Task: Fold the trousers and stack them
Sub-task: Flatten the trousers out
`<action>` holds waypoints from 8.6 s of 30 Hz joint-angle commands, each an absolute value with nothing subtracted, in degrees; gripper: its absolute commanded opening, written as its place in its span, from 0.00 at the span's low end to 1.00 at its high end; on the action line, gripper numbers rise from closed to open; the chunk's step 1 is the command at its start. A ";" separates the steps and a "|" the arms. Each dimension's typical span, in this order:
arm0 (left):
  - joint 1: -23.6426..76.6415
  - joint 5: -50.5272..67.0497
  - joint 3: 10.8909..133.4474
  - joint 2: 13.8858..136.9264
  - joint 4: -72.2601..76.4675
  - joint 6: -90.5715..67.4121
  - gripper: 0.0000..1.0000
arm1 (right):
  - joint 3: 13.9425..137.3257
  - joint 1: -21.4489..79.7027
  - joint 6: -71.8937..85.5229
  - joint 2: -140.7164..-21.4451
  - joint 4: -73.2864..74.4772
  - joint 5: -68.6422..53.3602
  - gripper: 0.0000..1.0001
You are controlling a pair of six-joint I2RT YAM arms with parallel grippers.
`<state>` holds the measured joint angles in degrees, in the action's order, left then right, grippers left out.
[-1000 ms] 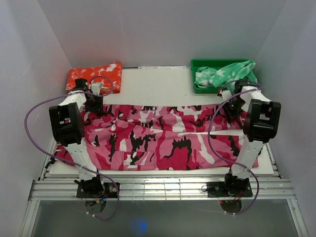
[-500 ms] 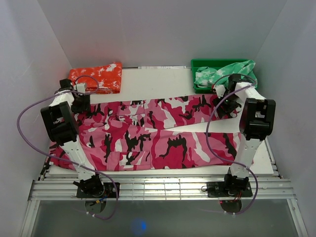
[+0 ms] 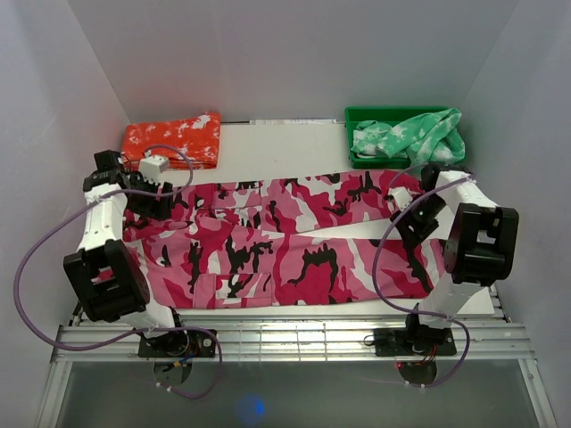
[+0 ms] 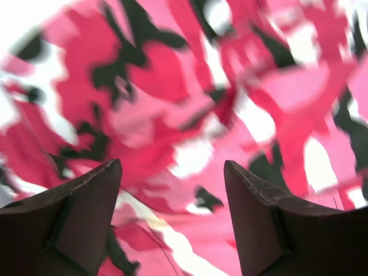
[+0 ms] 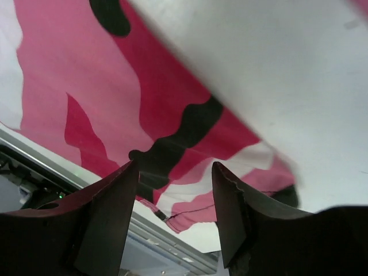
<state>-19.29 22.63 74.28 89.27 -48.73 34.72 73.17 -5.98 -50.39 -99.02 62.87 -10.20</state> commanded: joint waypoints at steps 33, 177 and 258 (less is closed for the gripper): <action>-15.65 28.66 87.27 105.70 -53.35 31.99 0.69 | 112.17 2.55 -43.94 -130.33 53.36 -4.76 0.49; -0.97 21.10 67.50 104.50 -49.75 29.45 0.66 | 89.55 13.54 -15.89 -115.50 46.22 -7.20 0.17; -17.30 24.00 118.78 118.62 -70.03 37.66 0.78 | 100.29 -21.01 -103.97 -127.89 56.08 -9.84 0.08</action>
